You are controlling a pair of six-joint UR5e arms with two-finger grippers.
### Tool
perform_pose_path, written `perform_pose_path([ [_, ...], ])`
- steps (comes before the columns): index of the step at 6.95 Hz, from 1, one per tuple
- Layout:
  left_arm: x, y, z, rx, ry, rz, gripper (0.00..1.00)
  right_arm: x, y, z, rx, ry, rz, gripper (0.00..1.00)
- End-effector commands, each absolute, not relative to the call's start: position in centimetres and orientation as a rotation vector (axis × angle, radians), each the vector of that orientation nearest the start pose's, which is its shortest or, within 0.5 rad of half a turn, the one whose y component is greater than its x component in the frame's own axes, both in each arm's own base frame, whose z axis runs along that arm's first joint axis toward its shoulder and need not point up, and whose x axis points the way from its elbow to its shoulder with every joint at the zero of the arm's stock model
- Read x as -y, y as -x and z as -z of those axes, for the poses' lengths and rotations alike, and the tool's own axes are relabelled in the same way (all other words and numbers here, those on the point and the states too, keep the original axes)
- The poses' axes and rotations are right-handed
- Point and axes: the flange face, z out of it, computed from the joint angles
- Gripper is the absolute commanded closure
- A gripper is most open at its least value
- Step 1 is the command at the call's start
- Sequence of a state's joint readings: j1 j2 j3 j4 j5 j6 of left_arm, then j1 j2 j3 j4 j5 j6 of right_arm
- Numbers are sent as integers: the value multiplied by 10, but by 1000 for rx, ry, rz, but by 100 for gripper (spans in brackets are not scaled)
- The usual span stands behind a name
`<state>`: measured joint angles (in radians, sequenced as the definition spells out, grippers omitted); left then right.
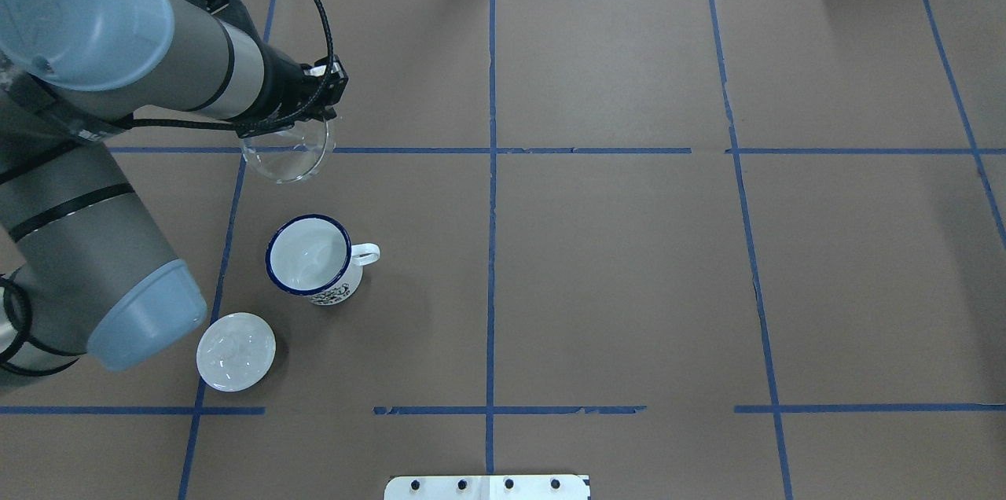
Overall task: Remove funnel from cup
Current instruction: 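Lift the clear funnel out of the mug with the left gripper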
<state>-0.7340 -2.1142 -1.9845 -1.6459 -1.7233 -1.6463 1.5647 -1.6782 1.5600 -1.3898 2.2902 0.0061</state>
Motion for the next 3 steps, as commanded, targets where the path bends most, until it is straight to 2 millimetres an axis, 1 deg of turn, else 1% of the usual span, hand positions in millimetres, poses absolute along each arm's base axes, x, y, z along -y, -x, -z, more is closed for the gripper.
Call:
perform_pose_path([
  [1, 537, -380, -208, -1205, -327, 998, 100, 449, -65, -700, 720, -56, 23, 0],
  [2, 559, -395, -237, -1237, -345, 1094, 100, 449, -65, -700, 720, -56, 23, 0],
  [3, 595, -420, -257, -1244, -403, 1201, 100, 449, -65, -700, 720, -56, 23, 0],
])
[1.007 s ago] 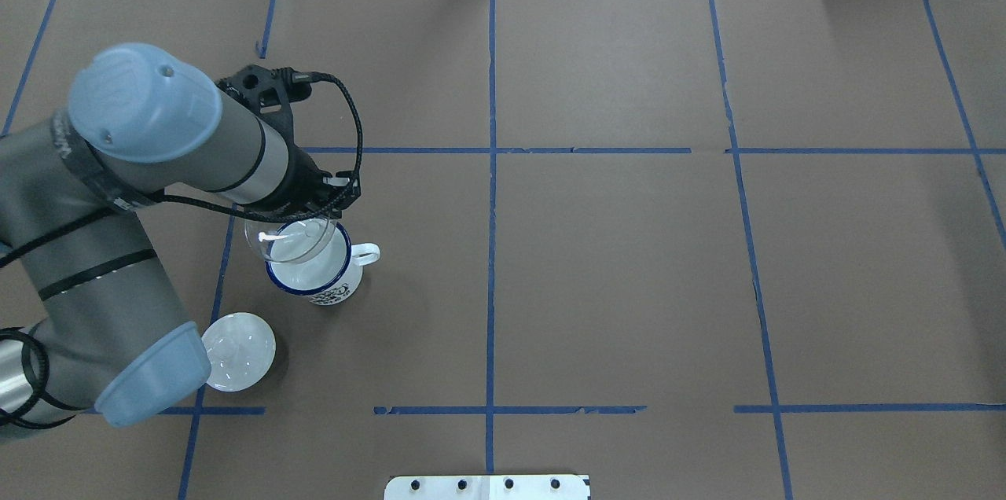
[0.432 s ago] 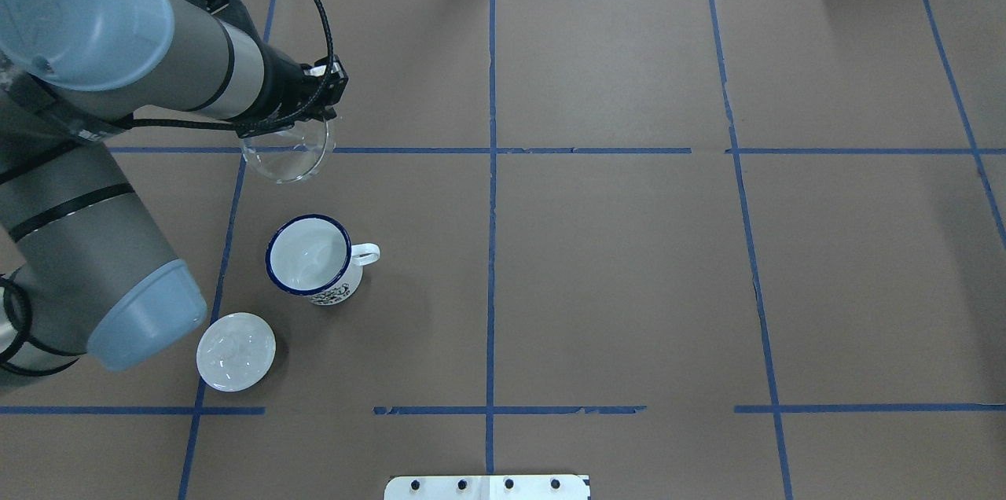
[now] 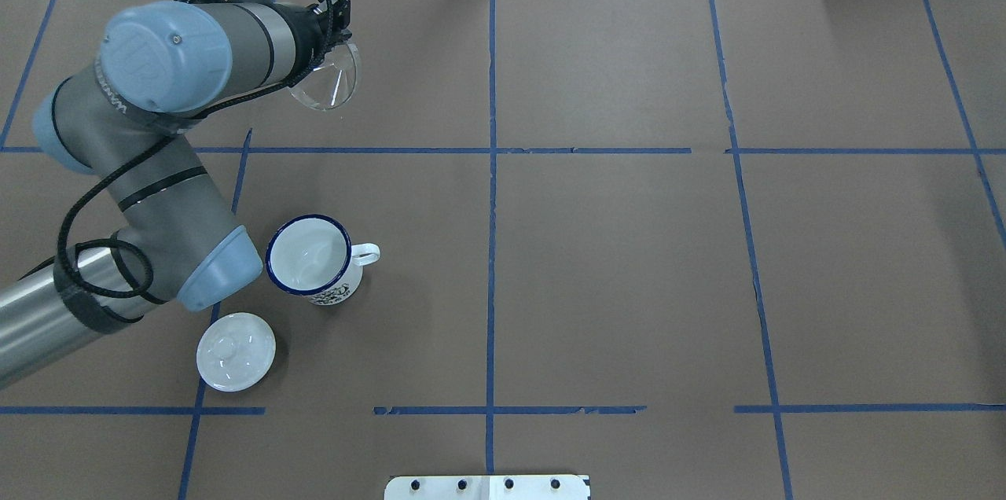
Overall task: Remove funnel from cup
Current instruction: 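Lift the clear funnel out of the mug with the left gripper, then set the clear funnel down farther from the robot and release it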
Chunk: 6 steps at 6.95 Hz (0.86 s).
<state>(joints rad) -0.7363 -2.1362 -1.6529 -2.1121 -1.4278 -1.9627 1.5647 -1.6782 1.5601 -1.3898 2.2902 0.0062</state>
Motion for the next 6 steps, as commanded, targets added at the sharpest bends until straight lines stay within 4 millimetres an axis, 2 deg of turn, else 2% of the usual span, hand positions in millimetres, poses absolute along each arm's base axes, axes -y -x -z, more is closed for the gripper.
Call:
perform_pose_path([
  [1, 625, -447, -274, -1251, -450, 1242, 100, 449, -65, -700, 720, -56, 23, 0],
  [2, 632, -462, -304, -1248, -449, 1239, 100, 449, -65, -700, 720, -56, 23, 0],
  [3, 641, -473, -320, -1243, -466, 1248, 98, 449, -65, -700, 720, -56, 23, 0],
  [4, 640, -480, -332, -1227, -461, 1241, 93, 449, -65, -700, 720, -56, 23, 0],
  [5, 637, -484, -332, -1227, -458, 1235, 84, 449, -65, -700, 720, -56, 23, 0],
  [6, 635, -486, -333, -1223, -459, 1227, 69, 449, -65, -700, 720, -56, 23, 0],
])
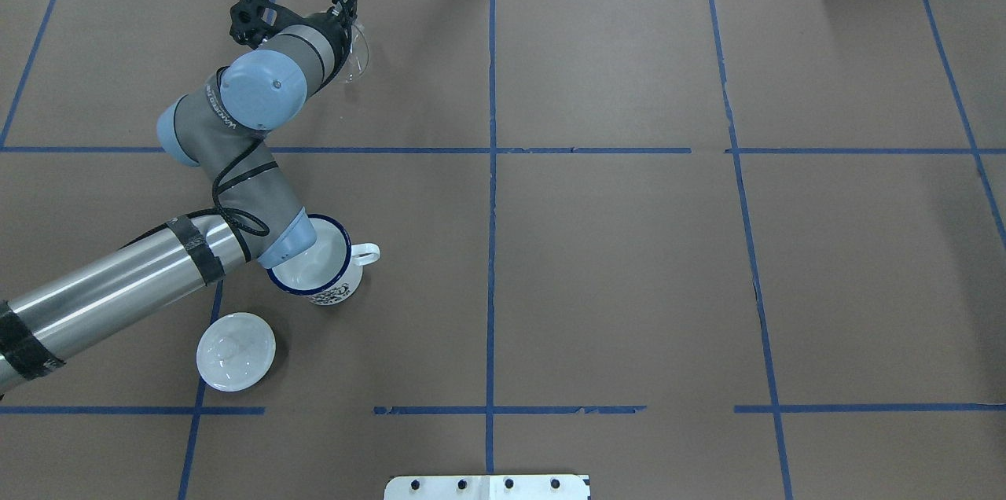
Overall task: Remove funnel from cup
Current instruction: 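Set the clear funnel down farther from the robot and release it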
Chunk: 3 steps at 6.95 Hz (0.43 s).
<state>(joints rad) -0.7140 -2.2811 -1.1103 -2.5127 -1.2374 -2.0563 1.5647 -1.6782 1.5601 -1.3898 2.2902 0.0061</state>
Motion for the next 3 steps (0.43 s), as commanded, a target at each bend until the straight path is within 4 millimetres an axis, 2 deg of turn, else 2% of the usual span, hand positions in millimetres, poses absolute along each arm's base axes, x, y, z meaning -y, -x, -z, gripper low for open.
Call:
perform_pose_path([
  [1, 635, -486, -333, -1222, -460, 1223, 48, 449, -65, -699, 720, -57, 23, 0],
  [2, 633, -484, -326, -1215, -493, 1170, 16, 449, -65, -700, 720, -56, 23, 0],
  [3, 627, -469, -309, -1228, -537, 1097, 1, 449, -65, -700, 720, -56, 23, 0],
])
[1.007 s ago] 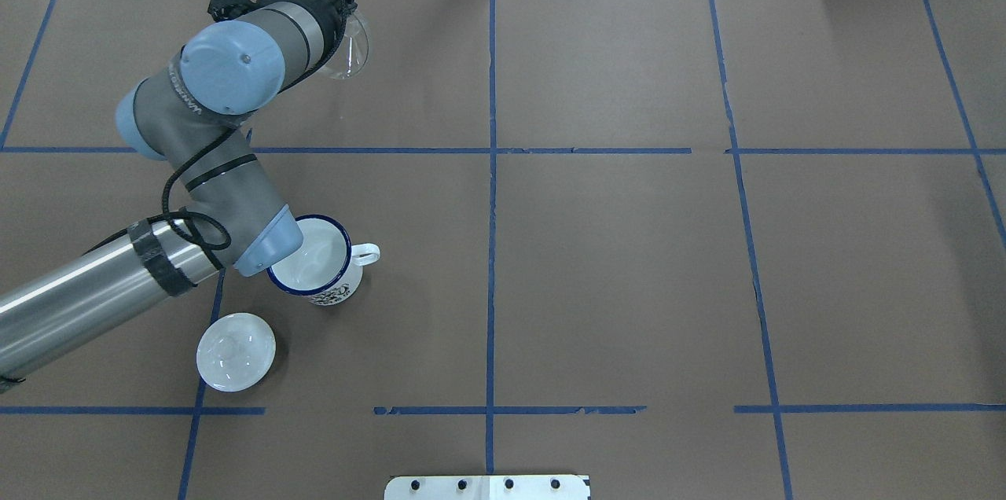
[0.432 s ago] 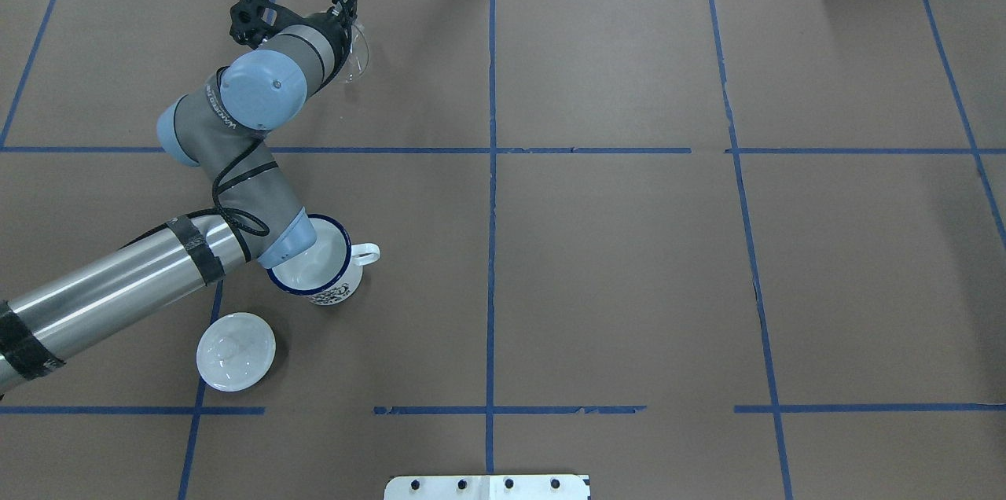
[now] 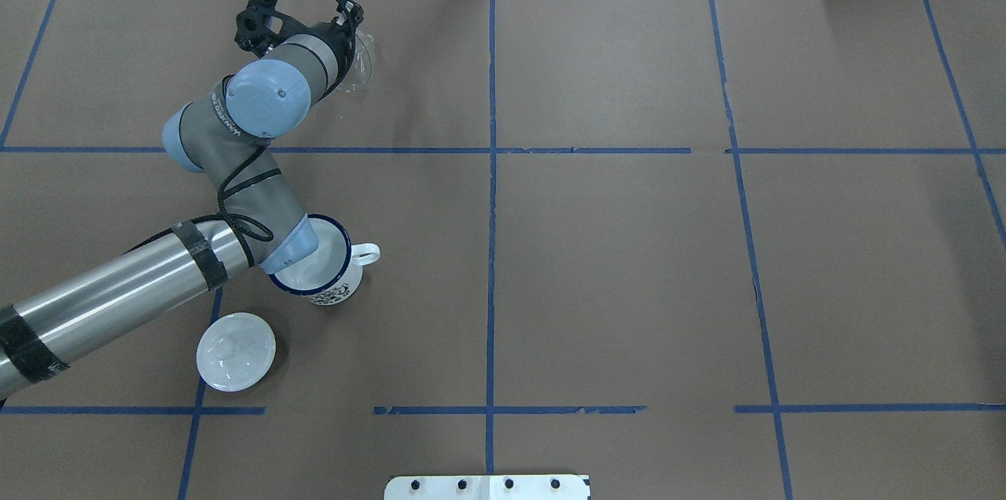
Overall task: Remove funnel from cup
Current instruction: 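Set the clear funnel down farther from the robot and release it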
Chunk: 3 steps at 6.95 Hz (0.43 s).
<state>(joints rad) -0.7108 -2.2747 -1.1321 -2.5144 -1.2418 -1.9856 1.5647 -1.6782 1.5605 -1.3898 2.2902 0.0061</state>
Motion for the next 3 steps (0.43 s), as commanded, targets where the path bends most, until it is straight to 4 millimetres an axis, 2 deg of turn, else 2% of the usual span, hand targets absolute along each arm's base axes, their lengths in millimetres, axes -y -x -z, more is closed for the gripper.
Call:
perform_pose_path([
  [1, 614, -447, -290, -1248, -534, 985, 0, 449, -65, -700, 720, -56, 23, 0],
  [2, 594, -420, -280, -1209, -469, 886, 0, 449, -65, -700, 720, -56, 23, 0],
  [3, 555, -368, -259, -1128, -448, 662, 0, 449, -65, -700, 720, -56, 23, 0],
])
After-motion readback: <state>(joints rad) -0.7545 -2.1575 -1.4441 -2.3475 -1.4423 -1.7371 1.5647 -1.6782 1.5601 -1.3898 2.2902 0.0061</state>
